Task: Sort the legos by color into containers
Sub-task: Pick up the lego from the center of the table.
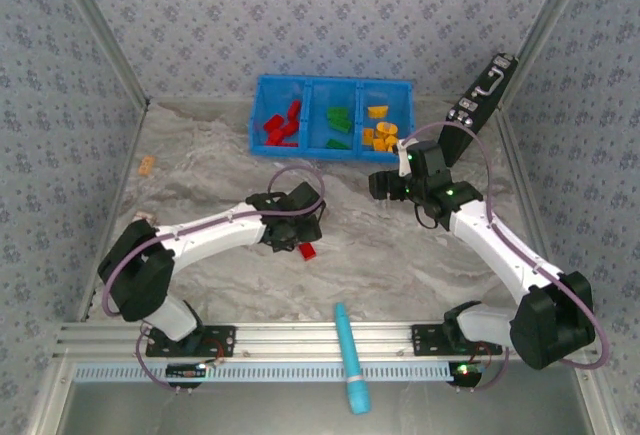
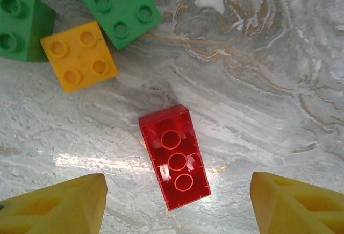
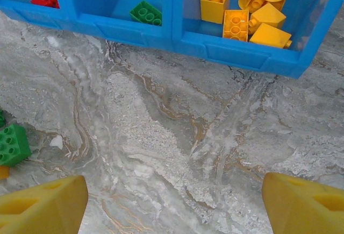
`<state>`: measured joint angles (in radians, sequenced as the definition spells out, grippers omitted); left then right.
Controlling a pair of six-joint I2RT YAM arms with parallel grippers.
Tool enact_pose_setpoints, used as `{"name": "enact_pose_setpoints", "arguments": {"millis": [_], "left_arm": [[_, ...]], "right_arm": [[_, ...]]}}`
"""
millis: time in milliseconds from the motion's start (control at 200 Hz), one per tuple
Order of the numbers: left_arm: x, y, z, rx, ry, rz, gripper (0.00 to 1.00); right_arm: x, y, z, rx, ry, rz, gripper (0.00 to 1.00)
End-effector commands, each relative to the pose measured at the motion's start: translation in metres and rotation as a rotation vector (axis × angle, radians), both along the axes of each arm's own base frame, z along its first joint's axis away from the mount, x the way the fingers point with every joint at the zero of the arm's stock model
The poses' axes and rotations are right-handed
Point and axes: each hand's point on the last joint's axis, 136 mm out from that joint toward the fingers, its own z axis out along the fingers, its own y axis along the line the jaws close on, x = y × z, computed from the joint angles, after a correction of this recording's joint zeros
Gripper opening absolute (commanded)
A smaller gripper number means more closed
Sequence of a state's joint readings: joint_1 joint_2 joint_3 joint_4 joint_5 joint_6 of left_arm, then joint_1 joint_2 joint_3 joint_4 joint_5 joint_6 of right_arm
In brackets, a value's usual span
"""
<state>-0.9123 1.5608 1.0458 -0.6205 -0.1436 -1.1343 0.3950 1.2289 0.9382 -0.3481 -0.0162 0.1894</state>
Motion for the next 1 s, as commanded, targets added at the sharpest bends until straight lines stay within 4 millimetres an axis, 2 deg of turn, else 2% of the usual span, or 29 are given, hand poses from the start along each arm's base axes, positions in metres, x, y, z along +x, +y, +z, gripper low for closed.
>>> {"name": "enact_pose_setpoints", "arguments": {"millis": [0, 345, 445, 560, 765, 880, 950, 995], "left_arm": [[-0.005, 0.000, -0.015, 0.009, 0.028, 0.031, 0.71], [-0.010, -0.015, -0.054, 0.003, 0.103, 0.023, 0.70], [-0.010, -0.021, -0.060, -0.006, 0.121, 0.014, 0.65], [-0.015, -0.019, -0.066, -0.002, 0.143, 0.017, 0.55], [-0.023, -0.007, -0.073, 0.030, 0.178, 0.014, 0.36], [-0.031, 0.014, -0.073, 0.074, 0.198, 0.001, 0.27], [-0.030, 0.028, -0.063, 0.079, 0.194, 0.000, 0.24], [-0.023, 0.036, -0.048, 0.078, 0.163, -0.003, 0.22]], "right_arm": [[0.004, 0.002, 0.015, 0.007, -0.029, 0.012, 0.86], [0.004, 0.003, 0.015, 0.010, -0.026, 0.015, 0.87], [0.006, 0.001, 0.015, 0.009, -0.028, 0.011, 0.87], [0.008, 0.001, 0.014, 0.009, -0.027, 0.010, 0.87], [0.011, -0.001, 0.013, 0.011, -0.026, 0.003, 0.87], [0.013, -0.001, 0.012, 0.010, -0.021, 0.002, 0.87], [0.014, 0.001, 0.009, 0.008, -0.013, 0.005, 0.87], [0.015, 0.002, 0.006, 0.009, -0.005, 0.013, 0.87]]}}
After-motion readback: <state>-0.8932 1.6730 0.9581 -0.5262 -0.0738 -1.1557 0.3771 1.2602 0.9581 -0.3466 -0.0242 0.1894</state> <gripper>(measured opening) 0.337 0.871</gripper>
